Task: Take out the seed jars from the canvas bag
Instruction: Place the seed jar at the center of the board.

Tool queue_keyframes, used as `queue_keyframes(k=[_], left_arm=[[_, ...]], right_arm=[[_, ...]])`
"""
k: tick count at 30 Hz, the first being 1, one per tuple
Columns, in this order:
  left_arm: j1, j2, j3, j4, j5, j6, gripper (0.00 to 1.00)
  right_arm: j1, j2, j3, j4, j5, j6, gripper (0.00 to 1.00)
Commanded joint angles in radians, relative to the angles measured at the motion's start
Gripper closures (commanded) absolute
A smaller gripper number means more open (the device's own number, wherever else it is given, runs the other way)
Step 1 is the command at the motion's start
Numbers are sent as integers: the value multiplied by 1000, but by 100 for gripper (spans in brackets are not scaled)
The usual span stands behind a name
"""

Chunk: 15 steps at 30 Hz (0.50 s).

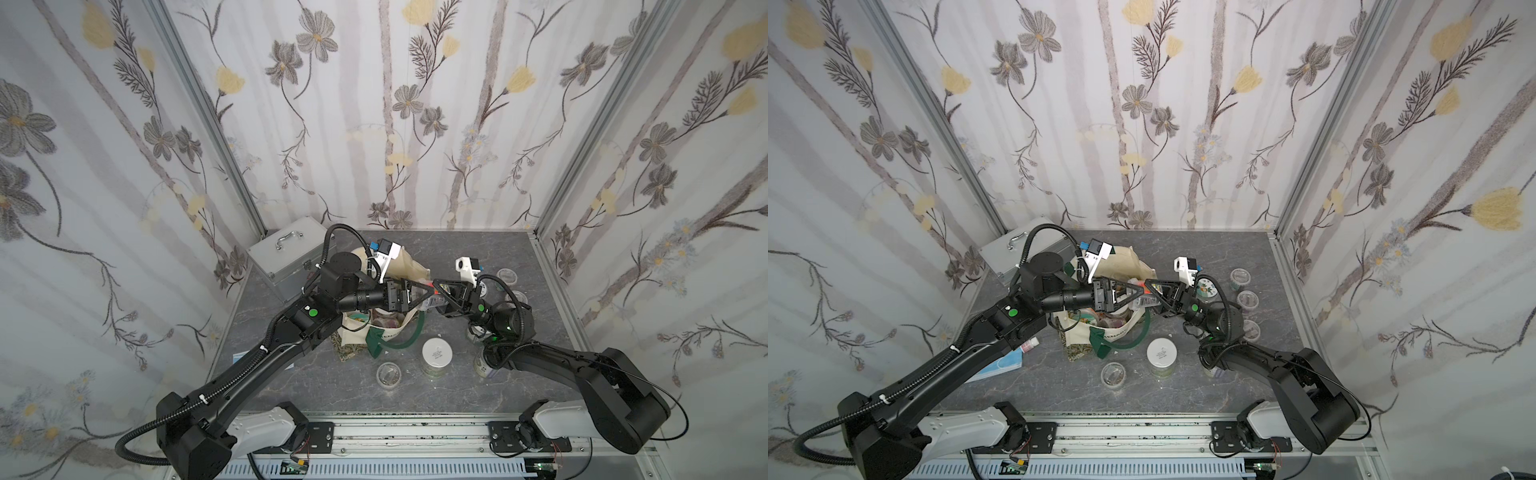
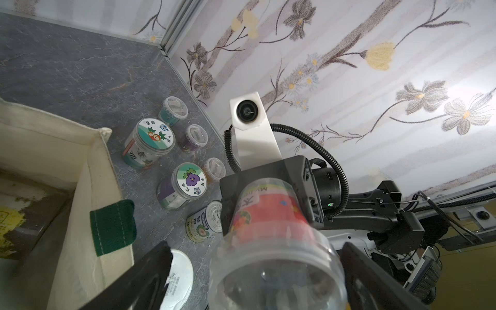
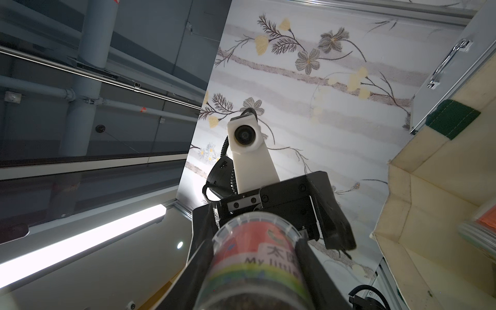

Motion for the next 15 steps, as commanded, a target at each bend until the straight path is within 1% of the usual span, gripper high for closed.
queue_keyframes(k=[1,5,7,10,15], left_arm=[[-19,7,2,36,2,-3,0],[-40,14,12,-10,-34,23,0],[-42,18,11,-8,-34,20,1],[-43,25,17,-1,-26,12,8],[-43,39,30,-3,-10,6,24]], right_arm=[[1,9,-2,56,49,44,54],[4,20,-3,62,57,53,54],[5,26,-6,63,61,55,54],[7,32,-10,67,66,58,54],[10,40,-15,76,73,62,54]])
